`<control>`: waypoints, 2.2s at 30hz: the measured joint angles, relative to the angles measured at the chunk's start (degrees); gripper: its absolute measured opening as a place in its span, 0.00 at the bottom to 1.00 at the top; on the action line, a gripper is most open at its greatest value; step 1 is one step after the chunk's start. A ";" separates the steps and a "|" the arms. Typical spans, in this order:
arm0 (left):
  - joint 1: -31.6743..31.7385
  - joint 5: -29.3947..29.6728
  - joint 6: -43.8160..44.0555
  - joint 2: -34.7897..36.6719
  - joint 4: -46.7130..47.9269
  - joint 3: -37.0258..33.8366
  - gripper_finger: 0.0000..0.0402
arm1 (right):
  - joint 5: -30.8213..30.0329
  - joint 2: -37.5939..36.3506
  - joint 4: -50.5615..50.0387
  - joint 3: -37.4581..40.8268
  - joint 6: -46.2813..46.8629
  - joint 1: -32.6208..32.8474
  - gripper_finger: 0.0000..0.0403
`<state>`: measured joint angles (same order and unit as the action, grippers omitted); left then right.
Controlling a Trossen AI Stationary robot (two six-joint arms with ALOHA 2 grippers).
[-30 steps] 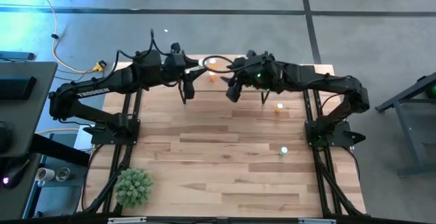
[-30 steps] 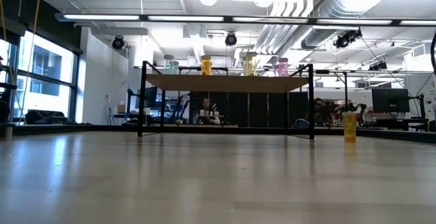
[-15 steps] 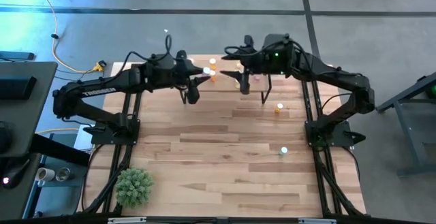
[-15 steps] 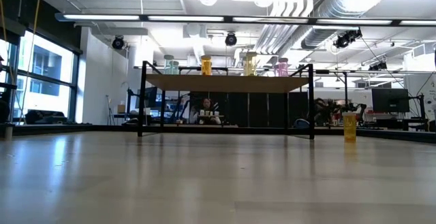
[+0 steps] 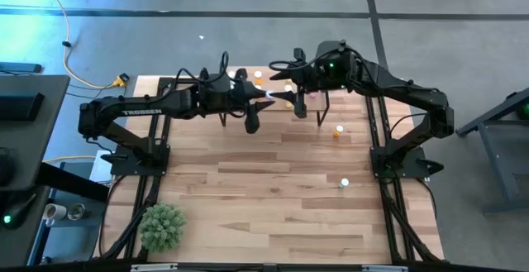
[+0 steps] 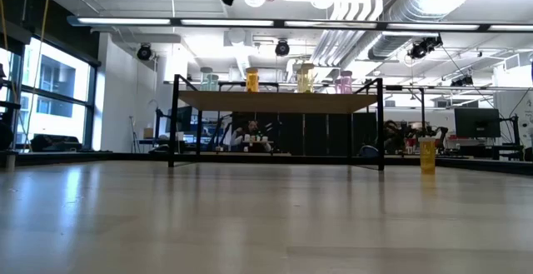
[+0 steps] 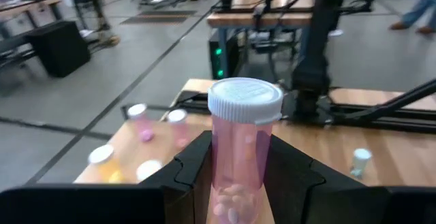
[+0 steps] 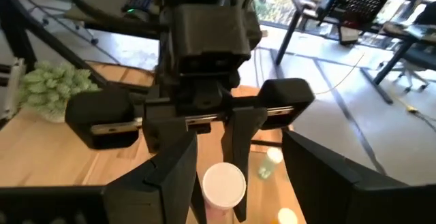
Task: Pick and place medicine bottles onto shelf by color
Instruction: Put the violet pill bottle on the shelf aligned with the other violet pill bottles
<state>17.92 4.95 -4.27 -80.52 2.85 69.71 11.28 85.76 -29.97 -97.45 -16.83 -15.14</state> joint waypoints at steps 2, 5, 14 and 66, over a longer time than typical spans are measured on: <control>-0.14 -2.25 -0.45 -0.29 -1.20 0.00 0.25 | 1.63 0.00 -1.04 0.00 0.30 0.00 0.51; -0.14 -2.82 -0.45 -0.32 -2.58 0.00 0.25 | 2.80 0.02 -1.12 0.00 1.61 0.00 0.51; -0.14 -2.83 -0.46 -0.32 -6.30 0.00 0.25 | 2.87 0.13 -1.12 0.00 4.36 0.04 0.51; -0.36 0.90 -3.29 0.86 -8.09 0.00 0.50 | -5.58 -2.77 -2.09 0.02 7.39 -0.98 0.27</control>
<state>17.56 5.85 -7.56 -79.66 -5.24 69.71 5.70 82.98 -32.07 -97.43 -9.44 -16.12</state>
